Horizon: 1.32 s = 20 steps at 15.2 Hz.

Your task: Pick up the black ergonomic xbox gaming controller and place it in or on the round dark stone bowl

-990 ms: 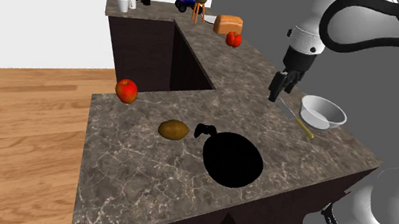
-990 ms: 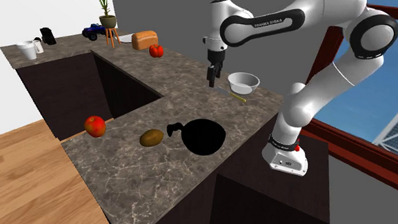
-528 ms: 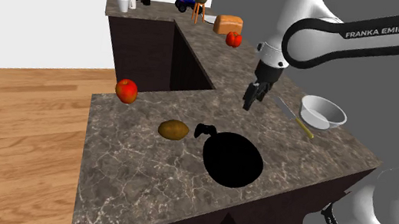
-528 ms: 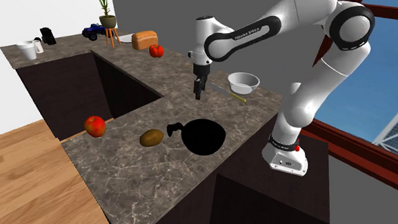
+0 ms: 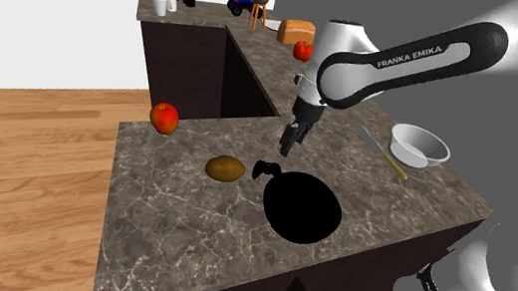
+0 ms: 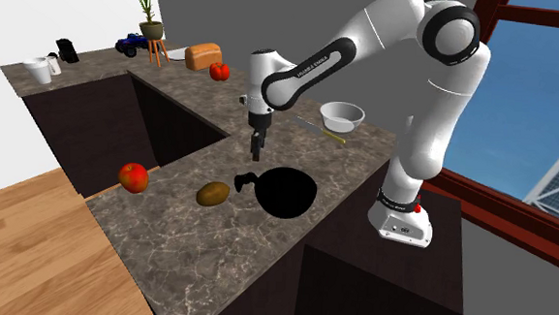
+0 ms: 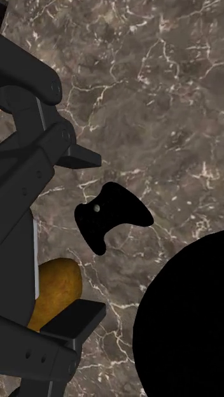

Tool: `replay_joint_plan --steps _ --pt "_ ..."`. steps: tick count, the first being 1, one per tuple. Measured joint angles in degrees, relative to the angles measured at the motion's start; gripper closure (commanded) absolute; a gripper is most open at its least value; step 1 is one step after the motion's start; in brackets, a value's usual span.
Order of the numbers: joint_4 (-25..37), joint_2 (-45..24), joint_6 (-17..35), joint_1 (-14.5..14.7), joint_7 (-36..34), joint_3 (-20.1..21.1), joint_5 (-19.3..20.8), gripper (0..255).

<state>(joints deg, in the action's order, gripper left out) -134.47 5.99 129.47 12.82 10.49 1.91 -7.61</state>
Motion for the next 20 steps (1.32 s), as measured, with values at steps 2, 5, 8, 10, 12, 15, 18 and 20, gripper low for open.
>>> replay_joint_plan --steps 2,5,8,10,12,15,18,20 --pt "1.61 -3.50 2.10 0.59 2.34 0.25 -1.54 0" --pt "4.70 -9.43 5.26 1.68 5.19 1.27 -3.88 0" --pt "5.68 -11.82 6.78 1.97 6.22 1.69 -4.68 0" --pt "5.51 -12.91 8.05 2.04 6.53 1.80 -4.94 0" --pt "5.06 -14.09 9.69 2.22 6.65 1.99 -5.20 0" --pt "4.95 -15.45 11.17 2.33 6.81 2.12 -5.42 0" --pt "5.00 -15.66 11.37 2.38 6.77 2.15 -5.43 0" --pt "5.00 -15.69 11.41 2.39 6.76 2.16 -5.44 0"
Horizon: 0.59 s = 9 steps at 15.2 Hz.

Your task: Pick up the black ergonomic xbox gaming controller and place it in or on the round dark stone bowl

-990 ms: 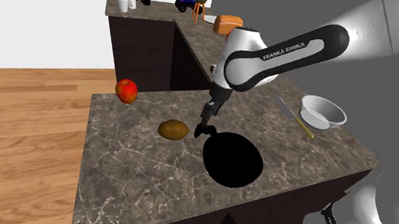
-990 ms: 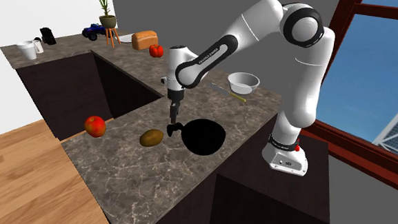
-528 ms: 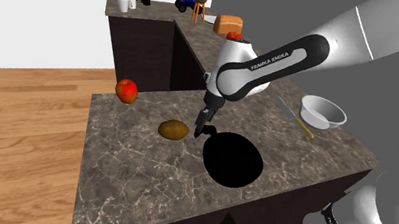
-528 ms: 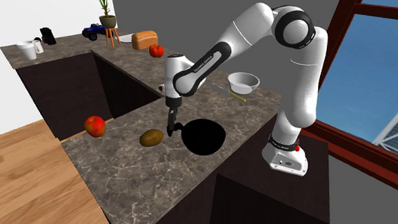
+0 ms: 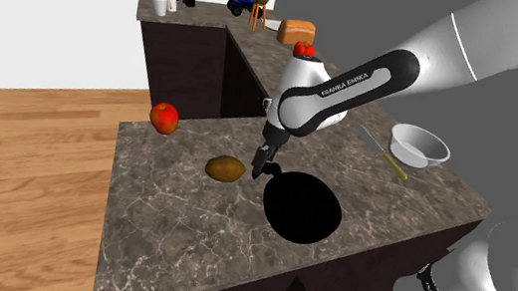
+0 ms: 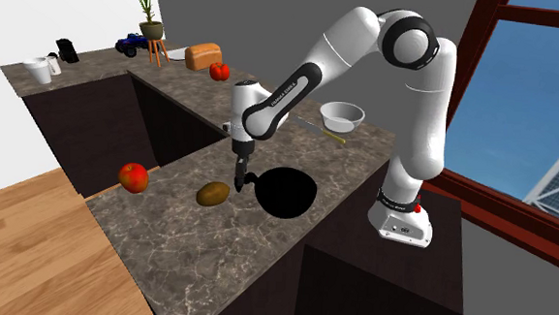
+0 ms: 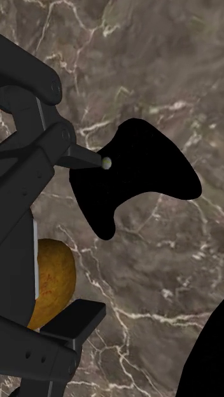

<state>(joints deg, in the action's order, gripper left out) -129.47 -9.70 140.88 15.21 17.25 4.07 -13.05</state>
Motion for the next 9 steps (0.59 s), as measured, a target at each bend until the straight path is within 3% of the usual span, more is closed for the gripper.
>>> replay_joint_plan --steps 1,9 --pt "0.00 -0.01 0.01 0.00 0.00 0.00 0.00 255" --pt "0.00 -0.01 0.01 0.00 0.00 0.00 0.00 255"
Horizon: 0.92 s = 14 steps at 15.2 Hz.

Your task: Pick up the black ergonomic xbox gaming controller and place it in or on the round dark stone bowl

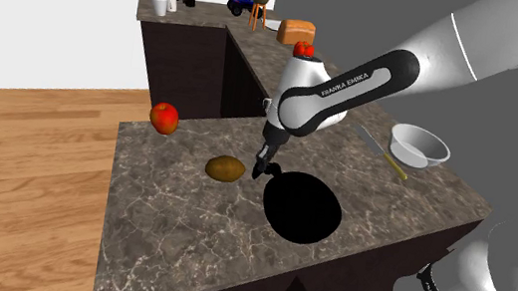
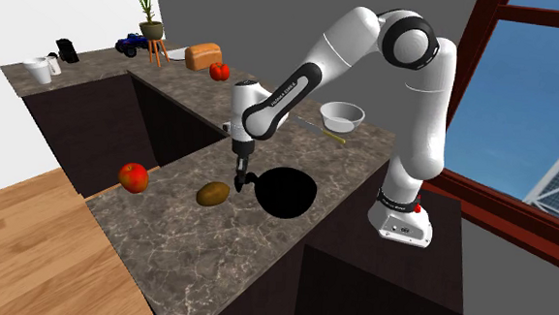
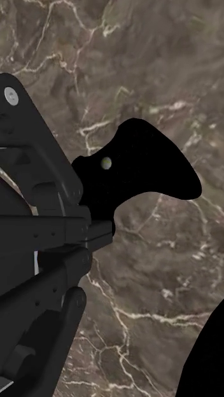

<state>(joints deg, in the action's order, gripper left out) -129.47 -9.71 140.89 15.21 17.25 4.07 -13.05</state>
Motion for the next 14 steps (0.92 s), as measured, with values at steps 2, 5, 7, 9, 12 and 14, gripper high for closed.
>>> replay_joint_plan --steps 2,5,7,9,12,14 --pt "0.00 0.00 0.00 0.00 0.00 0.00 0.00 0" --pt "-1.88 1.57 0.44 -0.59 1.08 -0.51 0.37 0" --pt "-4.15 4.10 0.35 -1.85 3.15 -1.59 1.04 0" --pt "-5.53 4.95 1.08 -2.63 4.64 -2.32 1.52 0" --pt "-6.01 3.57 2.96 -2.79 5.41 -2.42 1.33 0" --pt "-6.34 2.33 4.52 -2.75 5.75 -2.30 0.99 0"
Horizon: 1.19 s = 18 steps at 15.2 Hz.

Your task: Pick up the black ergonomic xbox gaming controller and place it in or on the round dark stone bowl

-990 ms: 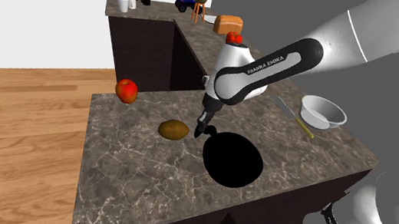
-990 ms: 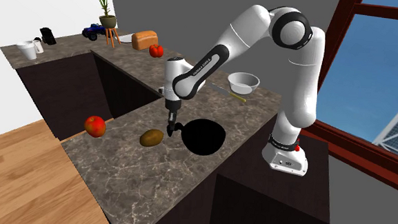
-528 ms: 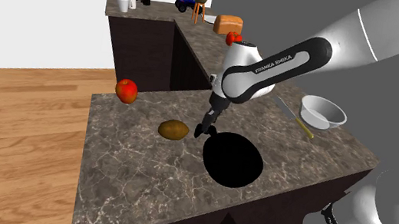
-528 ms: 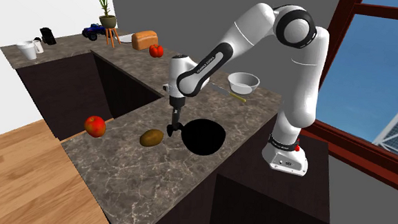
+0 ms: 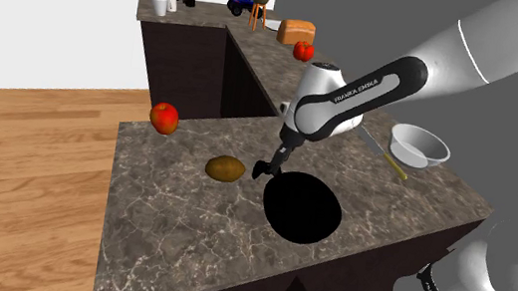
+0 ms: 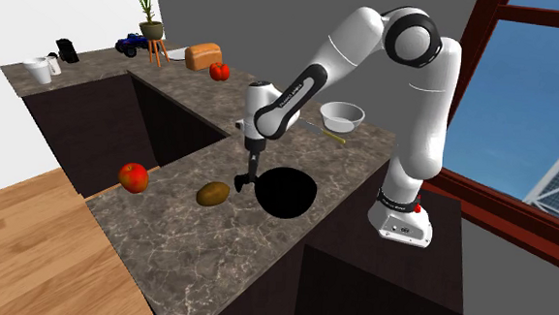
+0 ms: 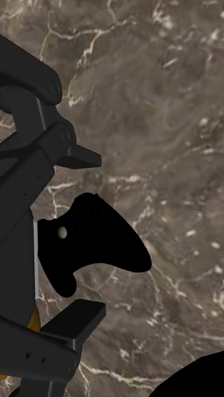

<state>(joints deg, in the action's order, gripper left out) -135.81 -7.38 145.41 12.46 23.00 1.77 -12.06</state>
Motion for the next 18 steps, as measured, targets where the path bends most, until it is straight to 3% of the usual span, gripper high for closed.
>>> replay_joint_plan --steps 9,10,18 --pt "-0.08 -1.70 1.81 0.09 0.29 0.18 -0.39 0" --pt "-0.08 -1.70 1.81 0.09 0.29 0.18 -0.39 255" --pt "-0.07 -1.67 1.80 0.08 0.30 0.17 -0.39 255"
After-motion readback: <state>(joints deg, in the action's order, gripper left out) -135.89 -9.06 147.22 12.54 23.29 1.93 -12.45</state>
